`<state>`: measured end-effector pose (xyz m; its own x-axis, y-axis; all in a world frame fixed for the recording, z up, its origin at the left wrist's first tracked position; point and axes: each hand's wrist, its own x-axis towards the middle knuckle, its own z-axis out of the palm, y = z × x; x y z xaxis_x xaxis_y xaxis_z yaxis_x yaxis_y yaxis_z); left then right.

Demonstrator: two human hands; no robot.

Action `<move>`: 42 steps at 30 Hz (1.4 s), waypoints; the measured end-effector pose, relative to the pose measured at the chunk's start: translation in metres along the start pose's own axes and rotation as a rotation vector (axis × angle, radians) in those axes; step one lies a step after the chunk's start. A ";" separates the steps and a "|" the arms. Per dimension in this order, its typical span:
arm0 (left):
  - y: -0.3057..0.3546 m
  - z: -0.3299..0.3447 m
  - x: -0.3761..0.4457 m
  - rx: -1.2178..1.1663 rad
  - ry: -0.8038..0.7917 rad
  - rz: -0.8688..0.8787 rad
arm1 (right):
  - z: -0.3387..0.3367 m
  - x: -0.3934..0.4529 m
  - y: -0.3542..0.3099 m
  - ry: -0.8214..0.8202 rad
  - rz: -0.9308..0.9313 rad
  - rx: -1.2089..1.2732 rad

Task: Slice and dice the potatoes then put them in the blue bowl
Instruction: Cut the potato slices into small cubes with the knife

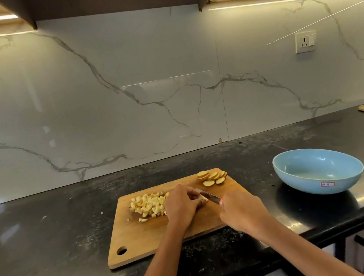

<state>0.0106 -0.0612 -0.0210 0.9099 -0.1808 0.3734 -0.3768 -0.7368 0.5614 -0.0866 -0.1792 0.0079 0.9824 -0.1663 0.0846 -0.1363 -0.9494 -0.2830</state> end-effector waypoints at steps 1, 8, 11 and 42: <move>0.000 0.000 0.000 0.003 0.001 -0.003 | 0.000 -0.001 -0.002 -0.006 0.001 -0.012; 0.003 -0.001 0.001 0.016 -0.009 -0.029 | -0.002 0.003 -0.018 -0.060 0.002 -0.162; 0.002 -0.002 0.001 -0.003 -0.017 -0.026 | -0.005 0.016 -0.022 -0.176 -0.003 -0.128; -0.004 -0.009 0.005 0.024 -0.125 0.050 | -0.044 -0.012 0.020 -0.107 -0.037 -0.012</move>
<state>0.0150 -0.0534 -0.0152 0.9053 -0.2958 0.3047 -0.4189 -0.7403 0.5258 -0.1067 -0.2080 0.0428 0.9947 -0.1027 -0.0079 -0.1010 -0.9574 -0.2704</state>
